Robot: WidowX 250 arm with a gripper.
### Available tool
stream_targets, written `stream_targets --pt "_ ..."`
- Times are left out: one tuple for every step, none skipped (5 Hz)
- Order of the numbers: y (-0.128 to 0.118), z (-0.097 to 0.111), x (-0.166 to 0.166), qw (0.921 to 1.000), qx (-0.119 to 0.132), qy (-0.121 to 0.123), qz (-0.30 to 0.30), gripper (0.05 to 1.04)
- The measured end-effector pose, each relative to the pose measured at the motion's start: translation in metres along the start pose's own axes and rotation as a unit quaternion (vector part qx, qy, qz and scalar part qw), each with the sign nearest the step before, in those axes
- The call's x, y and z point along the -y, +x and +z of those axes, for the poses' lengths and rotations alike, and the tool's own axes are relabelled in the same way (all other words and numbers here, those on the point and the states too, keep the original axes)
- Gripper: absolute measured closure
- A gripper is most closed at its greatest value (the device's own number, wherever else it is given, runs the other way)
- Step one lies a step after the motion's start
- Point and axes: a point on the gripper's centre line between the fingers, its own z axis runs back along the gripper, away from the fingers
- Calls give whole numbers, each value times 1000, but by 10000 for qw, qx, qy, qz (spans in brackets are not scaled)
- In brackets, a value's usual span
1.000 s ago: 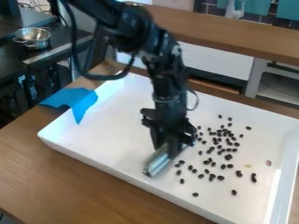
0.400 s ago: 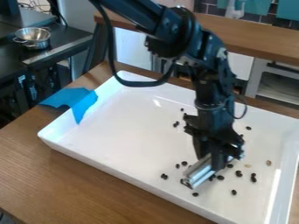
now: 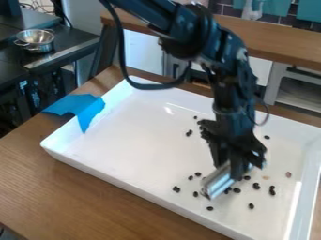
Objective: Sweep into pile
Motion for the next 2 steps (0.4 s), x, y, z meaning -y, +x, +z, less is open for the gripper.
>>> stream_targets --pt "10 18 -51 9988 132 285 370 725" --pt "14 39 -80 9994 100 129 301 725"
